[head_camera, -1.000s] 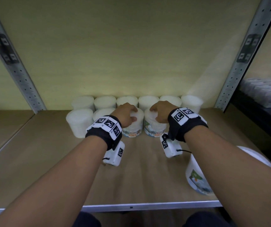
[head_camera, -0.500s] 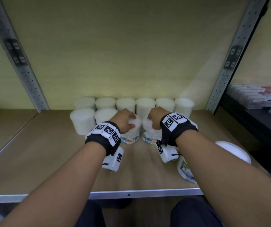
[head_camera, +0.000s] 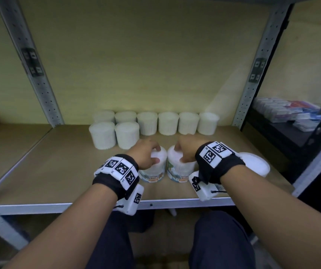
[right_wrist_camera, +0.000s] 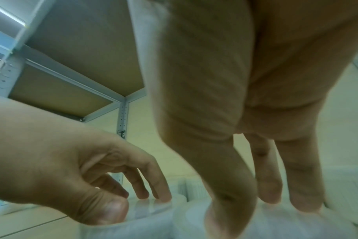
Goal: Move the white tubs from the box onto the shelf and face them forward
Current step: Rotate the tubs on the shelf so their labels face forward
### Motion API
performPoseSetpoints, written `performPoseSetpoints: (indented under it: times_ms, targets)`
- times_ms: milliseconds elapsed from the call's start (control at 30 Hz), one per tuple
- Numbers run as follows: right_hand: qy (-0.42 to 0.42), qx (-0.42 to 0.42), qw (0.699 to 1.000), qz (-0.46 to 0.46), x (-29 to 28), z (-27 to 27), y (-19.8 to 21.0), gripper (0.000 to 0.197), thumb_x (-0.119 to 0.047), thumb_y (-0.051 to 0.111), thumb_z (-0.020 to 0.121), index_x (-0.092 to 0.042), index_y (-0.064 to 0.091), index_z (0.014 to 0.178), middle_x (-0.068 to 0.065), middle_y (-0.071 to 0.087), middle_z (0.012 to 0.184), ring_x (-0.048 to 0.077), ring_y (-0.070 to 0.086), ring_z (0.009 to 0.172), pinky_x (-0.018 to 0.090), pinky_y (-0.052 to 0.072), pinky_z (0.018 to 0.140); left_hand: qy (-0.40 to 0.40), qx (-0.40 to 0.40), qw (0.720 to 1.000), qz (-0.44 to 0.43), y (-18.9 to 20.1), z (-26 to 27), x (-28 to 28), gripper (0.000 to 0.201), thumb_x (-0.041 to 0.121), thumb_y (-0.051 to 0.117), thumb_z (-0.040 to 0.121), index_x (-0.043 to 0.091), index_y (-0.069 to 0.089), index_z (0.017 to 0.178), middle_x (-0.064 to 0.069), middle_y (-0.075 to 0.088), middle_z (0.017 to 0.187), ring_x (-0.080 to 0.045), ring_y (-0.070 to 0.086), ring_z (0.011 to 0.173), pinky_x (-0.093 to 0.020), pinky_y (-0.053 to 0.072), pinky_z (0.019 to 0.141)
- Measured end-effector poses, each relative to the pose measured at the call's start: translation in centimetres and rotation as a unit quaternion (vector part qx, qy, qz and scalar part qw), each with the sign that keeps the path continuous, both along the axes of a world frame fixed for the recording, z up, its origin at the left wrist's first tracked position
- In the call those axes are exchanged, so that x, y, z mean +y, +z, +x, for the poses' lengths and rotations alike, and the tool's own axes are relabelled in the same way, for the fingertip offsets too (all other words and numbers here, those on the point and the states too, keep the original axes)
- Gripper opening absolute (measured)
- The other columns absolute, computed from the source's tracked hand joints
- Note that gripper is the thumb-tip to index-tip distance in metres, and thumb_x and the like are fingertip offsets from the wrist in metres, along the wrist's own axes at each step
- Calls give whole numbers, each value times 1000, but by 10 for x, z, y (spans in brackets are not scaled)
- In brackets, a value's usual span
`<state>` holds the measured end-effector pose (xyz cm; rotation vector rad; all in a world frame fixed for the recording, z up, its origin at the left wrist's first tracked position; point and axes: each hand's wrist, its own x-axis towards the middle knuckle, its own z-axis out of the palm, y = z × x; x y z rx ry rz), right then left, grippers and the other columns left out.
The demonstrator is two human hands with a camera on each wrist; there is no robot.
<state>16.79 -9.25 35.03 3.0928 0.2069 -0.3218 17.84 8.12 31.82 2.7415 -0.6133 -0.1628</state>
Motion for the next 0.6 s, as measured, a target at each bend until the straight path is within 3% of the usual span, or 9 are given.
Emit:
performPoseSetpoints:
  times_ms: [267, 433, 600]
  targets:
    - [-11, 7, 999, 40, -12, -30, -6, 54, -21, 66, 87, -12, 50, 138, 10, 54, 136, 27, 56, 120, 34, 47, 101, -7, -4, 1000, -3, -1, -27, -4, 40, 31, 60, 89, 22, 50, 127, -2, 47, 134, -23, 39, 127, -37, 35, 107]
    - [-25, 13, 997, 69, -18, -39, -7, 54, -22, 67, 87, -18, 50, 138, 6, 51, 140, 24, 53, 123, 33, 44, 104, 4, 10, 1000, 5, -4, -31, -8, 40, 31, 60, 90, 24, 49, 128, -3, 41, 142, -27, 32, 137, -44, 31, 112]
    - [-29, 22, 996, 84, -19, -40, -5, 55, -22, 68, 86, -18, 49, 138, 4, 50, 141, 23, 52, 125, 32, 43, 104, -6, 11, 1000, 8, -1, -32, -8, 41, 32, 60, 89, 22, 49, 128, -2, 44, 137, -25, 36, 133, -42, 34, 110]
